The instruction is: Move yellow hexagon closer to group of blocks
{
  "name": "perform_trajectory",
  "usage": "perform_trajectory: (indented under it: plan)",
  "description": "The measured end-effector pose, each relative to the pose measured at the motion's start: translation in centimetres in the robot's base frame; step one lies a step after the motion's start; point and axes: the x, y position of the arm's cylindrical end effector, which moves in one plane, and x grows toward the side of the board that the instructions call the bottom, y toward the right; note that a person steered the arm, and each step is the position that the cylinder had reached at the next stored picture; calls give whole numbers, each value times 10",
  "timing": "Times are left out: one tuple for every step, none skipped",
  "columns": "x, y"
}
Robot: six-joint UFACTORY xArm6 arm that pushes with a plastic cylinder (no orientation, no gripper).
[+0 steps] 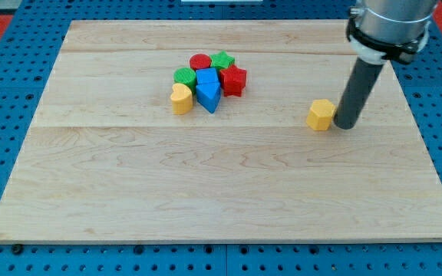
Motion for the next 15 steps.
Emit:
perform_trajectory:
  plan:
    - [-10,-52]
    - [-24,-83]
    - [-31,-50]
    - [-45,-33]
    - [-63,-50]
    - [-47,-64]
    - [-37,-66]
    - [-43,-68]
    - [-54,-87]
    - [-55,-125]
    - [-55,-127]
    - [-50,-99]
    - [-23,-81]
    - [5,-94]
    - [5,-118]
